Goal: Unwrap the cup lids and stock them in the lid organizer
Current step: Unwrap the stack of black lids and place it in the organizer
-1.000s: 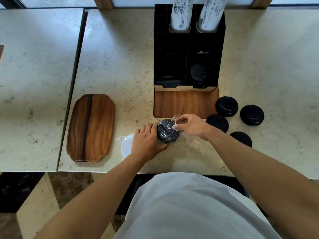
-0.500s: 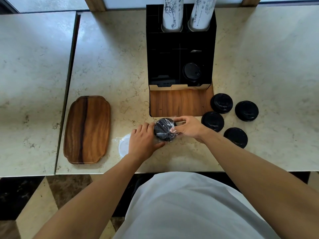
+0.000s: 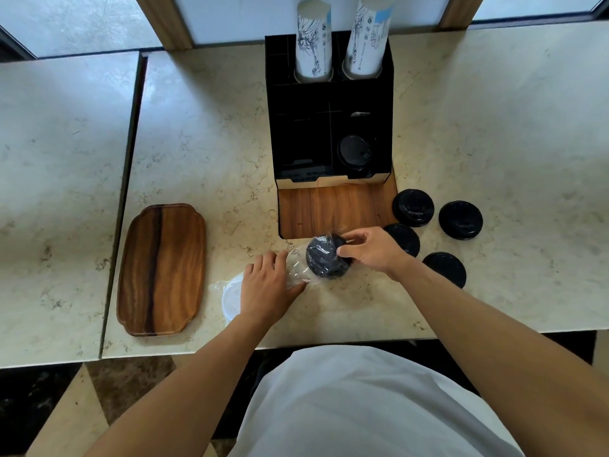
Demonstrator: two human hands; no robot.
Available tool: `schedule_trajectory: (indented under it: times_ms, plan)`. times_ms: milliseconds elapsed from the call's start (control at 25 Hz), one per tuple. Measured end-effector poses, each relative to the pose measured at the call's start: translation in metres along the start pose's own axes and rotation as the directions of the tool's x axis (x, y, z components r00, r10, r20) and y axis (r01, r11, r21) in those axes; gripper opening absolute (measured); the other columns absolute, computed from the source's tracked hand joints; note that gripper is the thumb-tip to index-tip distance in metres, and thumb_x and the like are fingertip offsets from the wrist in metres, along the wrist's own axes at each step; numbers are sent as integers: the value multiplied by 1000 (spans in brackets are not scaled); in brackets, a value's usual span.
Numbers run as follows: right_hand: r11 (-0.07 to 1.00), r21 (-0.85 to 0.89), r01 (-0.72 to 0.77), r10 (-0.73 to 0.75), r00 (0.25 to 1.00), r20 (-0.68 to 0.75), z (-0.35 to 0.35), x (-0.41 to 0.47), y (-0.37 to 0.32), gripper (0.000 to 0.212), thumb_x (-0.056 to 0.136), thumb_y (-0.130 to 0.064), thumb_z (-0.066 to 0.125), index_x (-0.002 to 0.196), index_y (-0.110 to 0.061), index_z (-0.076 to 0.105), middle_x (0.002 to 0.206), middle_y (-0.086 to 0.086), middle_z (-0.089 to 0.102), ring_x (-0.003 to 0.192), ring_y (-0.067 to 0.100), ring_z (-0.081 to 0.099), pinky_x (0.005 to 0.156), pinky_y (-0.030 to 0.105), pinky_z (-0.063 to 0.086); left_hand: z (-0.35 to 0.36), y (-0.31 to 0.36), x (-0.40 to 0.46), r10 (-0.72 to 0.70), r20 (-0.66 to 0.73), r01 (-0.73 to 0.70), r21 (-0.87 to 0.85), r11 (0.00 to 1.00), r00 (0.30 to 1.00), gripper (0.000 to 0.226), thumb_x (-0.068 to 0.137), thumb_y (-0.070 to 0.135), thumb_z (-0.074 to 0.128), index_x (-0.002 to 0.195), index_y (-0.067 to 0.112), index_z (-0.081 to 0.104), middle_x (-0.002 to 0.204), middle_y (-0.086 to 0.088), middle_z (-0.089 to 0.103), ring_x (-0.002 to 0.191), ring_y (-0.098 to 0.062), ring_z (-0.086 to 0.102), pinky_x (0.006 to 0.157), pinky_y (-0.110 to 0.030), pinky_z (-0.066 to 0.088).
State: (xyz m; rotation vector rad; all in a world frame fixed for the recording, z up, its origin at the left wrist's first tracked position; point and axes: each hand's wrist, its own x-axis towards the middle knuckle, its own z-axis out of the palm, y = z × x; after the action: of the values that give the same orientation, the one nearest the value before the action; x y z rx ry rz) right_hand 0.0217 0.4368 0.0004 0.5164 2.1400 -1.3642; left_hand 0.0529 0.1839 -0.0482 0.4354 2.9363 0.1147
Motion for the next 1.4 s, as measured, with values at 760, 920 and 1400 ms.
schedule_trajectory:
  times_ms: [760, 920, 1400]
  plan:
    - [891, 435, 130, -16, 966, -256, -63, 17, -33, 42, 91, -18, 78, 130, -9, 66, 123, 10, 73, 113, 28, 72, 94, 49, 61, -11, -19, 28, -18, 65, 18, 2, 1000, 998, 66, 90, 61, 58, 133, 12, 54, 124, -12, 59, 110, -33, 55, 93, -45, 47]
    - [871, 461, 168, -8, 945, -328, -79, 31, -55, 36, 93, -14, 75, 126, -5, 65, 123, 17, 72, 111, 32, 72, 96, 51, 60, -13, -19, 34, 9, 66, -10, 19, 1000, 998, 66, 88, 60, 61, 131, 10, 56, 119, -13, 60, 106, -34, 57, 91, -46, 48]
    - [990, 56, 126, -72, 820, -568, -90, 89, -105, 24, 100, -23, 64, 115, -9, 76, 109, 10, 77, 96, 25, 74, 90, 40, 62, -21, -25, 62, 116, 64, -121, 81, 989, 991, 60, 86, 57, 63, 119, 7, 61, 108, -12, 61, 93, -34, 60, 79, -44, 50]
